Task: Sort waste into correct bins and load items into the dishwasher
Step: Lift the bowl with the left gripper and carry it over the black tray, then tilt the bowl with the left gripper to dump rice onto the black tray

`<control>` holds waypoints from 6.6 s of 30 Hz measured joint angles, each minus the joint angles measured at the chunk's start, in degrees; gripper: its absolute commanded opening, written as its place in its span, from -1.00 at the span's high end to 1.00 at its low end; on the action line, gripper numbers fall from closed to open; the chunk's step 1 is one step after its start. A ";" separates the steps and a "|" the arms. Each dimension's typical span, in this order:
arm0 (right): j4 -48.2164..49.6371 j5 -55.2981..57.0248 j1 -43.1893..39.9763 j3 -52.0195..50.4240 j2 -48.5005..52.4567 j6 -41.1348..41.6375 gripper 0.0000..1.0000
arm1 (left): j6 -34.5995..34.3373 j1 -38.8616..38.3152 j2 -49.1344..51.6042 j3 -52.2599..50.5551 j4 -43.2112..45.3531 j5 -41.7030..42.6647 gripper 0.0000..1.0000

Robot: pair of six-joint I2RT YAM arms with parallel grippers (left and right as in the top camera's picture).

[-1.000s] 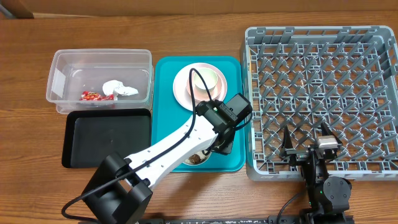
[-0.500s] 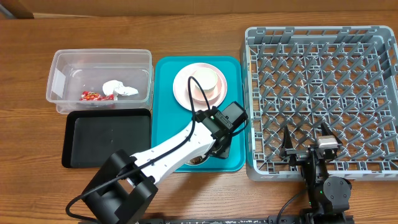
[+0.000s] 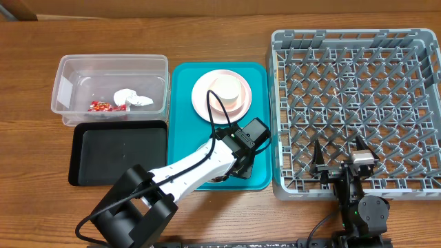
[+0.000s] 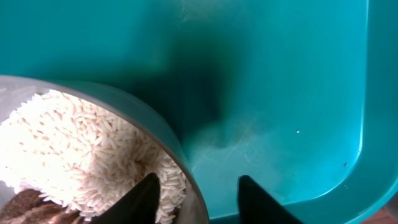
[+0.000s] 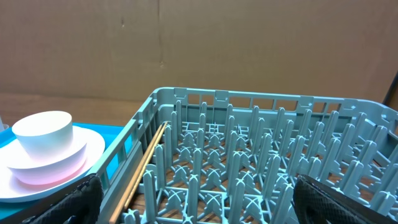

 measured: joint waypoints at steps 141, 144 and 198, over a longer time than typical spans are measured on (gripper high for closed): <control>0.00 0.00 0.02 0.00 0.00 -0.02 -1.00 | 37.79 92.89 -21.70 -16.39 0.57 79.52 0.92; 0.02 0.00 0.02 0.00 0.00 0.00 -1.00 | 37.79 92.74 -21.70 -16.39 0.57 80.41 0.92; -0.02 -0.02 0.02 0.00 0.00 0.00 -1.00 | 22.97 92.37 -21.70 -16.48 12.02 91.41 0.92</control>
